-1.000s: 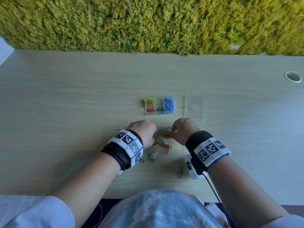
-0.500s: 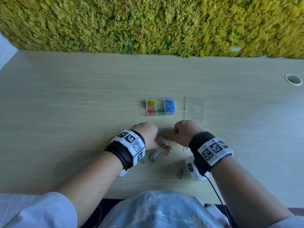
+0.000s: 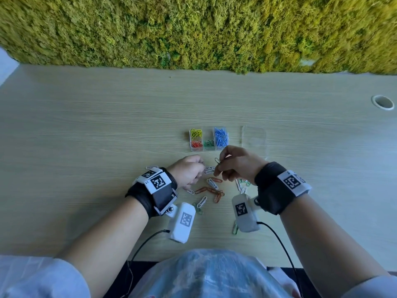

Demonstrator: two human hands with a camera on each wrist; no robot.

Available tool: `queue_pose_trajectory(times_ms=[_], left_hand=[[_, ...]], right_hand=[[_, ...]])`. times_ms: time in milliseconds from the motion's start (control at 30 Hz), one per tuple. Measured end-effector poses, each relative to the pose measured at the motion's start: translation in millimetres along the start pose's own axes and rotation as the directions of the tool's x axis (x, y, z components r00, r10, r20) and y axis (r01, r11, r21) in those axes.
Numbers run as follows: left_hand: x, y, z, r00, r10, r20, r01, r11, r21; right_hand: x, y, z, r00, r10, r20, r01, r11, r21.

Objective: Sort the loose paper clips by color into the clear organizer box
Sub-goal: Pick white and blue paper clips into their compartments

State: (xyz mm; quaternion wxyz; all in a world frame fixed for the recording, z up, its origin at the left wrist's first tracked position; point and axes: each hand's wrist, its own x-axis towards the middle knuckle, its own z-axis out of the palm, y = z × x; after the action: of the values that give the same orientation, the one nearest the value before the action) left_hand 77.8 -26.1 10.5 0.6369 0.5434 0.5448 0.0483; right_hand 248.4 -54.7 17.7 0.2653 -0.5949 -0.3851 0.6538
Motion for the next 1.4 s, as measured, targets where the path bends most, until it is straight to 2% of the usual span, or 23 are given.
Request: queue_pose_trajectory(times_ms=[100, 167, 233, 300, 367, 467, 533, 633, 733, 867, 967, 1133, 1233, 1400], left_hand=[[2.5, -1.4, -0.6, 0.999, -0.006, -0.034, 0.008, 0.999, 0.05], [3.1, -2.4, -2.3, 0.998, 0.014, -0.054, -0.009, 0.996, 0.093], [2.9, -3.5, -4.1, 0.997, 0.047, -0.066, -0.036, 0.987, 0.156], [3.7, -6.6, -5.1, 0.993, 0.086, -0.077, -0.068, 0.976, 0.206], [3.8, -11.3, -5.7, 0.991, 0.1, -0.083, -0.08, 0.973, 0.215], [3.6, -17.0, -6.6, 0.988, 0.119, -0.093, -0.079, 0.932, 0.354], [1.2, -15.3, -8.2, 0.987, 0.137, -0.089, -0.084, 0.894, 0.44], [0.8, -7.9, -10.1, 0.967, 0.219, -0.131, -0.116, 0.836, 0.537], [-0.2, 2.5, -14.1, 0.93, 0.303, -0.209, -0.14, 0.816, 0.561], [7.4, 19.4, -18.7, 0.881, 0.4, -0.254, -0.186, 0.785, 0.591], [18.1, 32.7, -16.9, 0.877, 0.429, -0.217, -0.205, 0.742, 0.638], [36.8, 52.2, -7.7, 0.867, 0.467, -0.175, -0.196, 0.641, 0.743], [44.0, 57.8, -4.6, 0.871, 0.462, -0.169, -0.179, 0.618, 0.765], [43.7, 53.0, -9.2, 0.848, 0.488, -0.205, -0.182, 0.633, 0.753]], right_hand=[[3.9, -5.2, 1.7, 0.997, 0.001, 0.083, -0.012, 0.992, 0.127], [8.4, -10.8, 2.6, 0.996, 0.0, 0.092, -0.012, 0.991, 0.133], [14.9, -20.5, 5.4, 0.999, 0.016, 0.033, -0.016, 1.0, 0.007], [22.6, -34.0, 8.8, 0.997, 0.015, -0.072, -0.03, 0.977, -0.21], [29.3, -47.3, 12.0, 0.986, -0.059, -0.156, -0.022, 0.881, -0.472], [35.1, -61.2, 16.4, 0.96, -0.209, -0.187, -0.03, 0.586, -0.81], [38.8, -66.5, 19.7, 0.951, -0.251, -0.183, -0.05, 0.458, -0.887], [44.3, -69.4, 21.2, 0.944, -0.284, -0.167, -0.054, 0.368, -0.928], [48.2, -66.6, 20.8, 0.929, -0.325, -0.178, -0.042, 0.384, -0.922], [41.7, -53.4, 6.3, 0.888, -0.39, -0.243, -0.019, 0.498, -0.867], [28.6, -38.7, -5.6, 0.86, -0.407, -0.308, -0.008, 0.592, -0.806], [9.4, -10.9, -18.5, 0.831, -0.42, -0.364, 0.024, 0.681, -0.732], [-1.8, -0.9, -25.2, 0.839, -0.379, -0.389, 0.002, 0.719, -0.695], [-18.7, 15.9, -38.2, 0.806, -0.383, -0.452, 0.008, 0.769, -0.639]])
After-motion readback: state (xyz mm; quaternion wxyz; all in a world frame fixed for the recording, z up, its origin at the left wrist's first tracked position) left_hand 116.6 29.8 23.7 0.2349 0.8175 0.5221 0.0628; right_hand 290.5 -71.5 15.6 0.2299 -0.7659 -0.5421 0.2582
